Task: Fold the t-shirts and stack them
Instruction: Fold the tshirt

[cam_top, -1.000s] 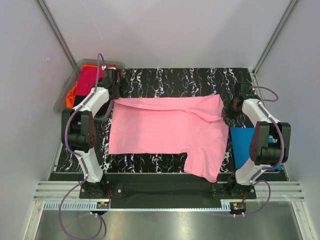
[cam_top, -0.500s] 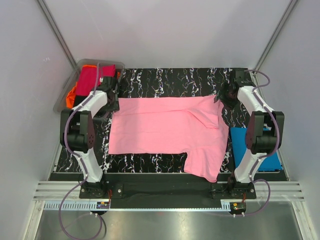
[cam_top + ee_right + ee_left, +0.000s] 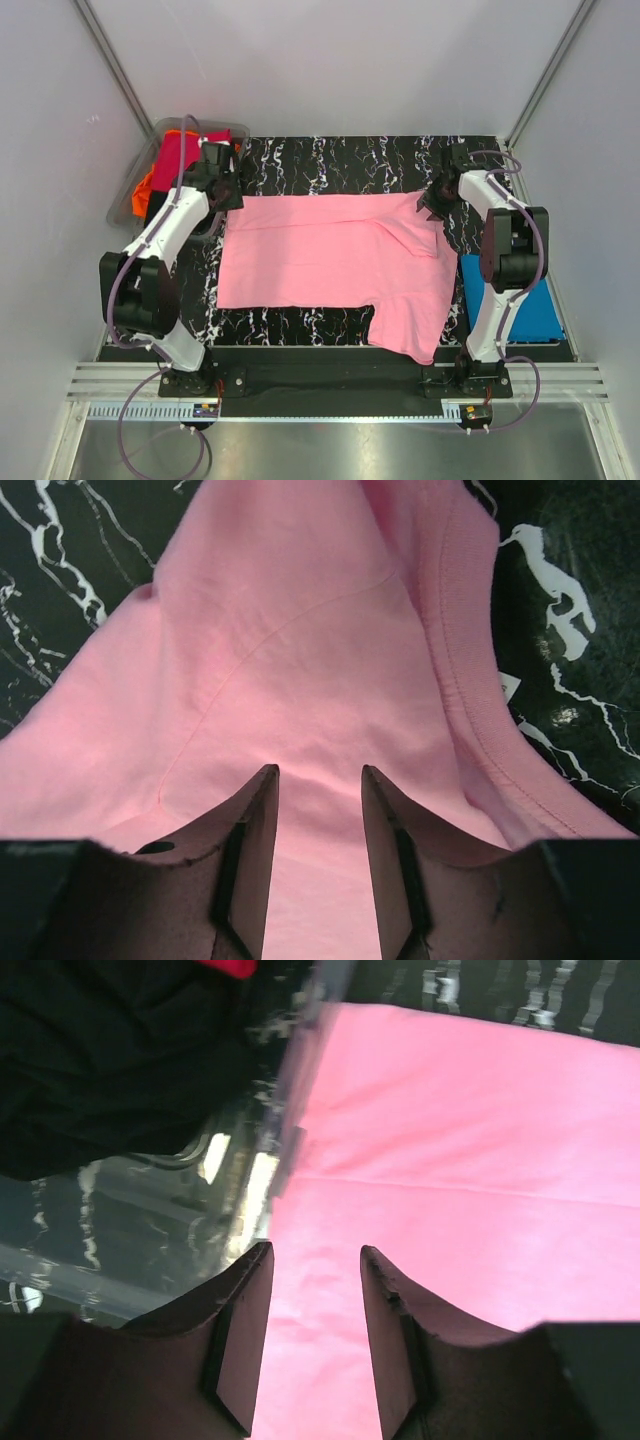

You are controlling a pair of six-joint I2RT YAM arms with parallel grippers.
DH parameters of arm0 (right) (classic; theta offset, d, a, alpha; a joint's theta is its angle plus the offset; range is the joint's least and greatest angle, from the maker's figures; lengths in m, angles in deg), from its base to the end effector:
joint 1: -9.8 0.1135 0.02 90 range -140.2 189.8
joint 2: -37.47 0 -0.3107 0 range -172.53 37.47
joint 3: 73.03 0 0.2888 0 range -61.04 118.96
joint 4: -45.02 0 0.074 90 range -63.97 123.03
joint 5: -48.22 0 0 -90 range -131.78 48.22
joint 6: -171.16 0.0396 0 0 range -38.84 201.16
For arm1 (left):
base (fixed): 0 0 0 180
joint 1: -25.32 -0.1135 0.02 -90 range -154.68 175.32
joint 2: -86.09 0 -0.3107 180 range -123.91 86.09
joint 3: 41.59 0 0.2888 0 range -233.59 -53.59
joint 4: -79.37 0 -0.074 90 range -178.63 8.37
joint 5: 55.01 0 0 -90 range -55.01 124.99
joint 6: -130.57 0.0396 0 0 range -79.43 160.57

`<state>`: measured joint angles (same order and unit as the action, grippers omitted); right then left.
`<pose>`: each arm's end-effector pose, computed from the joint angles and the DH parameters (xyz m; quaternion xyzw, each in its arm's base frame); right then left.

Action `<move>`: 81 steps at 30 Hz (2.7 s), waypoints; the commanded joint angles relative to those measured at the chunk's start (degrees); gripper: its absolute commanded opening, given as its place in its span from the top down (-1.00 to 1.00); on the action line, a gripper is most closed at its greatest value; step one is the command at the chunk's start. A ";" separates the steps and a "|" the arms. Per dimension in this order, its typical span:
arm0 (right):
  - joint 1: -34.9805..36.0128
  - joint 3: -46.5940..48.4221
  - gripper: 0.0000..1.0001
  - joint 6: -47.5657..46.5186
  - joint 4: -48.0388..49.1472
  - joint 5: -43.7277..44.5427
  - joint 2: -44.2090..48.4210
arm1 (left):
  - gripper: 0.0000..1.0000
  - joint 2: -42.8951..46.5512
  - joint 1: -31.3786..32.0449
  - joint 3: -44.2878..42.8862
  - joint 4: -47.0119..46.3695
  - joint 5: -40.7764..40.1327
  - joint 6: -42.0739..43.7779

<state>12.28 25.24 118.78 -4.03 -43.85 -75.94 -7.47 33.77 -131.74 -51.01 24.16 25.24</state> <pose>0.4712 0.0218 0.2210 0.2904 0.9303 0.0931 0.2037 0.3923 -0.0508 0.3162 -0.0865 0.9407 0.0225 0.3273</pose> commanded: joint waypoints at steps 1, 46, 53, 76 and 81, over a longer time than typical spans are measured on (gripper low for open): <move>0.16 1.17 0.10 3.68 2.43 4.60 -0.50 | 0.11 2.85 4.10 -1.21 -1.33 2.92 -1.36; 3.58 -16.14 0.06 -12.22 -0.83 2.24 17.69 | 0.21 -10.59 29.78 -6.50 -15.64 26.65 -25.17; 4.81 -19.83 0.15 -8.54 3.74 -0.30 14.36 | 0.31 -10.77 30.31 -0.43 -23.29 27.88 -31.77; 0.69 3.60 0.12 -12.05 2.44 11.20 -3.64 | 0.37 -10.59 30.23 2.74 -24.44 29.73 -26.94; 0.24 11.63 -0.01 -16.17 -4.16 12.53 -6.05 | 0.38 -11.03 30.31 1.16 -23.21 30.78 -26.42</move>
<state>12.48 32.58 106.57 -3.18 -33.66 -82.50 -20.89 63.91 -128.83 -73.26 53.03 -2.65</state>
